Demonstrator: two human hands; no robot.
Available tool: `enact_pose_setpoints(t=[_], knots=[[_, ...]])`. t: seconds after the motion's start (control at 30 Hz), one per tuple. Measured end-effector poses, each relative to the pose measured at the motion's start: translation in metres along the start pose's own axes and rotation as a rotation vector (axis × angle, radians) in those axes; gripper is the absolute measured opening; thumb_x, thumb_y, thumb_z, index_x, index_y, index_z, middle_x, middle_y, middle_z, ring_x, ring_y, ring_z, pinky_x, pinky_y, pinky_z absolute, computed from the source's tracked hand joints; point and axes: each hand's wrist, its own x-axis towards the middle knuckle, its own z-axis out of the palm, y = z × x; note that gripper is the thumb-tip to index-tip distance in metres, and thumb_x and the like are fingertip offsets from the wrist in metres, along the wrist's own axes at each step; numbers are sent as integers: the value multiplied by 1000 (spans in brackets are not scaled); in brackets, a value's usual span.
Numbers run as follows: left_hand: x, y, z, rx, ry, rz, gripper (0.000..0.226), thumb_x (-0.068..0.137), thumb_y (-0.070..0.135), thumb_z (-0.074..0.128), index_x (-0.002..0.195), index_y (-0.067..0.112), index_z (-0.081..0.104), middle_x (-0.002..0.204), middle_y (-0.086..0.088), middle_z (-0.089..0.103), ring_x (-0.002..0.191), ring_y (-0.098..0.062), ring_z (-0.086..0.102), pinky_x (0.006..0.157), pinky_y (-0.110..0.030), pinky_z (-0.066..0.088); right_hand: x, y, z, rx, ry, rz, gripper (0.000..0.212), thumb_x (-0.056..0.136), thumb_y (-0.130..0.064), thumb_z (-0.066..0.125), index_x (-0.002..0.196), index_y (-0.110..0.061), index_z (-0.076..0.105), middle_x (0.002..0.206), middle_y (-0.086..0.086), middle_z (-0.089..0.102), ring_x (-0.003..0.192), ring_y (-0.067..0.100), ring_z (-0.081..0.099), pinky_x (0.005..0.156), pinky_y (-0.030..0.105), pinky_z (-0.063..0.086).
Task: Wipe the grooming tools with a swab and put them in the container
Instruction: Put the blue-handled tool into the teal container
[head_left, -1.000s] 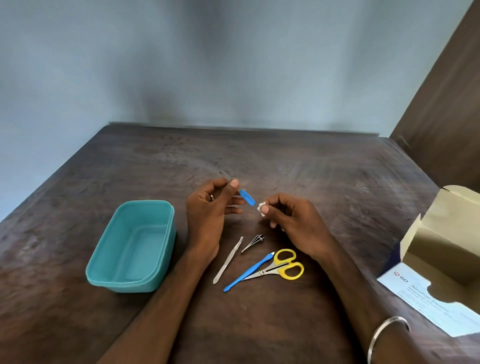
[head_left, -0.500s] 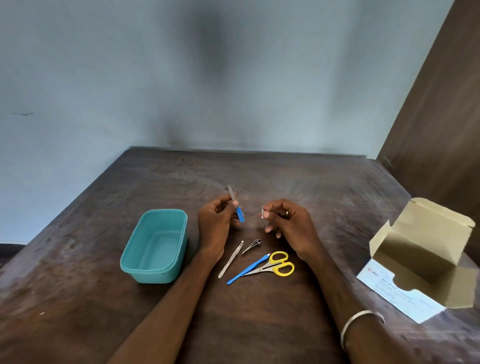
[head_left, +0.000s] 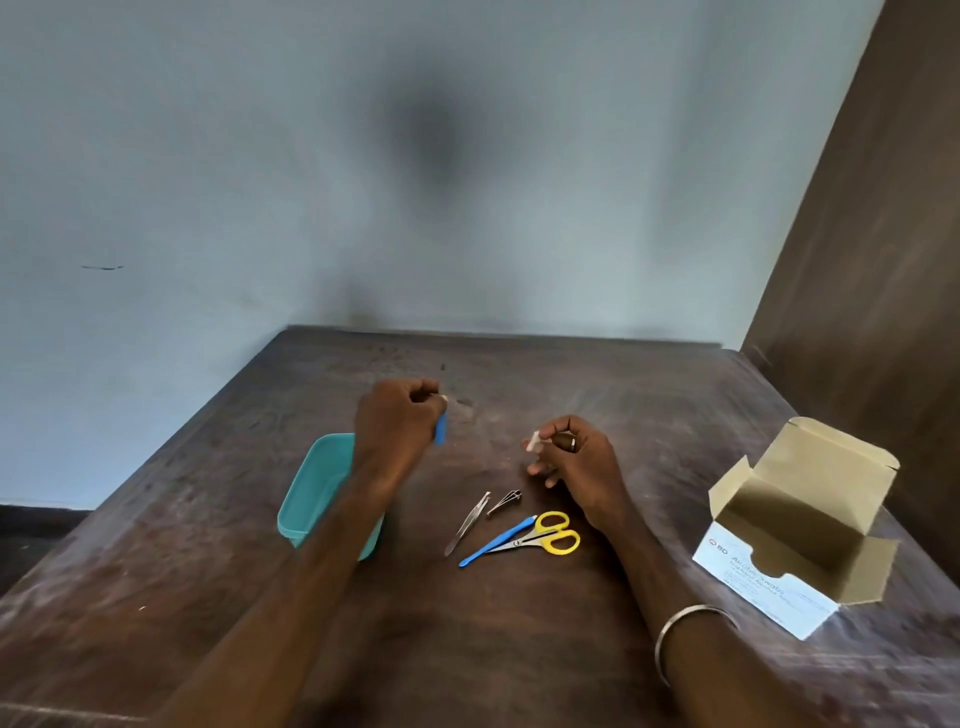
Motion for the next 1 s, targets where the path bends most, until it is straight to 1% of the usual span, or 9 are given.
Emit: enact_pose_setpoints(t=[0.07, 0.17, 0.23, 0.33, 0.43, 0.5, 0.57, 0.77, 1.0], knots=[[5, 0, -29, 157, -24, 6, 13, 81, 12, 71, 91, 9, 79, 82, -13, 77, 70, -27, 73, 75, -43, 61, 0, 1, 0, -28, 8, -1, 18, 88, 7, 62, 93, -10, 61, 91, 12, 78, 64, 28, 71, 49, 29, 50], [8, -7, -63, 396, -113, -50, 8, 74, 8, 71, 71, 3, 76, 64, -16, 72, 57, -29, 71, 65, -42, 62, -1, -1, 0, -76, 13, -19, 30, 88, 5, 60, 107, -18, 63, 90, 5, 78, 61, 26, 71, 49, 29, 53], [6, -16, -73, 464, -174, -119, 8, 75, 6, 70, 72, 1, 74, 61, -18, 71, 54, -31, 70, 60, -40, 62, -2, -2, 0, -79, 9, -23, 29, 89, 3, 63, 109, -18, 66, 90, 4, 78, 59, 23, 71, 49, 29, 53], [-1, -32, -69, 510, -301, -269, 8, 82, 1, 65, 83, -3, 72, 62, -18, 68, 47, -24, 66, 53, -32, 60, -3, -1, 1, -67, 10, -23, 16, 89, 1, 66, 91, -14, 71, 89, 9, 78, 55, 20, 68, 49, 27, 50], [-5, -44, -57, 586, -371, -329, 13, 85, 7, 63, 92, 3, 73, 72, -15, 72, 59, -24, 71, 62, -37, 63, -4, -2, 1, -68, 17, -17, 19, 88, 3, 66, 85, -14, 71, 83, 9, 77, 53, 18, 66, 48, 25, 49], [-7, -48, -50, 662, -388, -287, 17, 87, 10, 59, 97, 8, 73, 82, -9, 72, 73, -23, 71, 71, -35, 62, -4, -3, 2, -70, 22, -15, 19, 88, 4, 65, 85, -13, 72, 80, 6, 76, 52, 17, 65, 48, 25, 50], [-8, -49, -44, 725, -397, -235, 21, 88, 11, 56, 99, 10, 74, 85, -5, 68, 85, -22, 68, 75, -32, 58, -4, -3, 2, -76, 31, -14, 17, 87, 4, 65, 85, -11, 72, 76, 4, 76, 52, 18, 65, 48, 26, 50], [-8, -45, -30, 740, -431, -196, 22, 87, 7, 54, 96, 8, 74, 84, -5, 69, 83, -20, 67, 72, -32, 56, -1, 0, 1, -99, 39, -12, 13, 87, 6, 65, 90, -4, 72, 72, 1, 75, 53, 20, 66, 50, 28, 52], [-4, -39, -21, 771, -432, -139, 21, 87, 11, 57, 99, 11, 75, 89, -4, 72, 80, -17, 68, 75, -32, 59, -1, 0, 0, -118, 39, -25, 11, 88, 3, 66, 90, -6, 73, 75, 5, 75, 55, 20, 68, 52, 29, 54]])
